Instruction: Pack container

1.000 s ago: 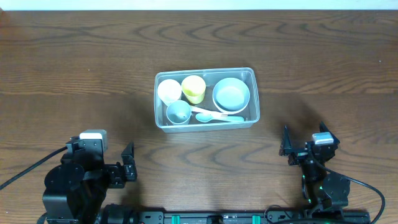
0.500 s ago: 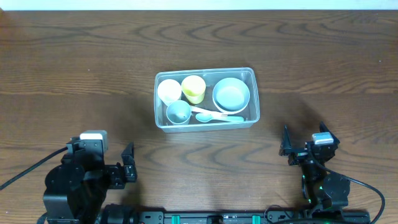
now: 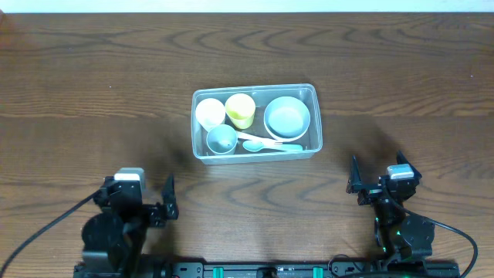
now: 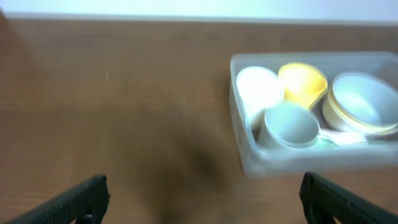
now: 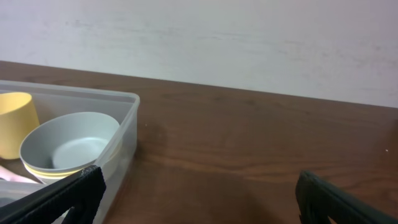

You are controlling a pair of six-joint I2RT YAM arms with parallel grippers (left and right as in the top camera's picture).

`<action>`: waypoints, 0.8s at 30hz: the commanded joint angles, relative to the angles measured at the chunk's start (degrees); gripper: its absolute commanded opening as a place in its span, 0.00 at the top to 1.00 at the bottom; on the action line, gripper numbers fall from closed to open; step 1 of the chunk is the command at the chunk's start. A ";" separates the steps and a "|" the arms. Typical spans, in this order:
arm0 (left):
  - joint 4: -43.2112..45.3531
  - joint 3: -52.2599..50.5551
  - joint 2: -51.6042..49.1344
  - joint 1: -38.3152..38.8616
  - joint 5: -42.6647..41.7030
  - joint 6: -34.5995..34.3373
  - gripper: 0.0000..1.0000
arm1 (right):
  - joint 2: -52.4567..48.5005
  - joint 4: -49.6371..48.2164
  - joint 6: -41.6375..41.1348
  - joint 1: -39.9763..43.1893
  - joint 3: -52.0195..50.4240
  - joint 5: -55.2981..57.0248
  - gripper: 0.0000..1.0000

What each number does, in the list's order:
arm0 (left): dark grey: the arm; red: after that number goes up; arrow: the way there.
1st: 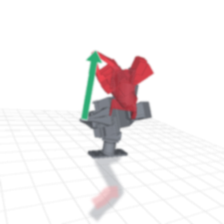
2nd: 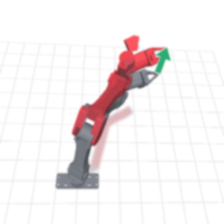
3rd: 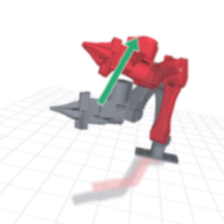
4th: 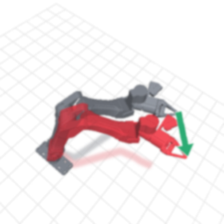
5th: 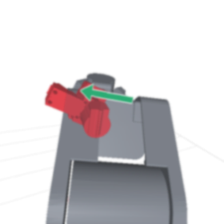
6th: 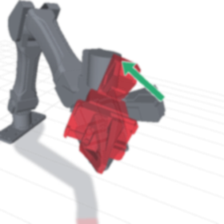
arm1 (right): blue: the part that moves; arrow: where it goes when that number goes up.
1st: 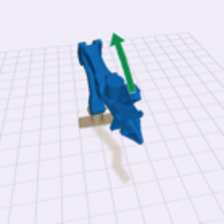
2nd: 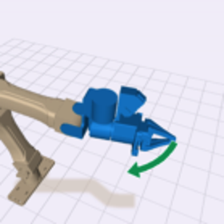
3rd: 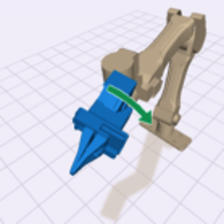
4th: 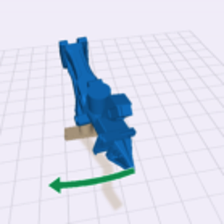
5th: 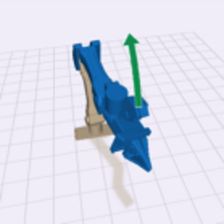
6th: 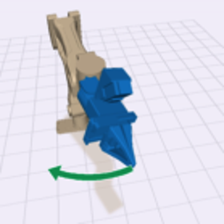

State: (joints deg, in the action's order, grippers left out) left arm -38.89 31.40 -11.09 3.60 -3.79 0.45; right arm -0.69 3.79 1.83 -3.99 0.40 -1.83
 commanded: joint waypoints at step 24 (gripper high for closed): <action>34.82 -31.17 10.97 -1.86 2.97 -2.82 0.02 | 0.39 0.24 0.57 -0.48 -0.09 -0.76 0.01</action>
State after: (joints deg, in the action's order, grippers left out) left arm -1.34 0.91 -0.58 1.98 -2.15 1.41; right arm -0.67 3.81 1.96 -3.99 0.40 -1.96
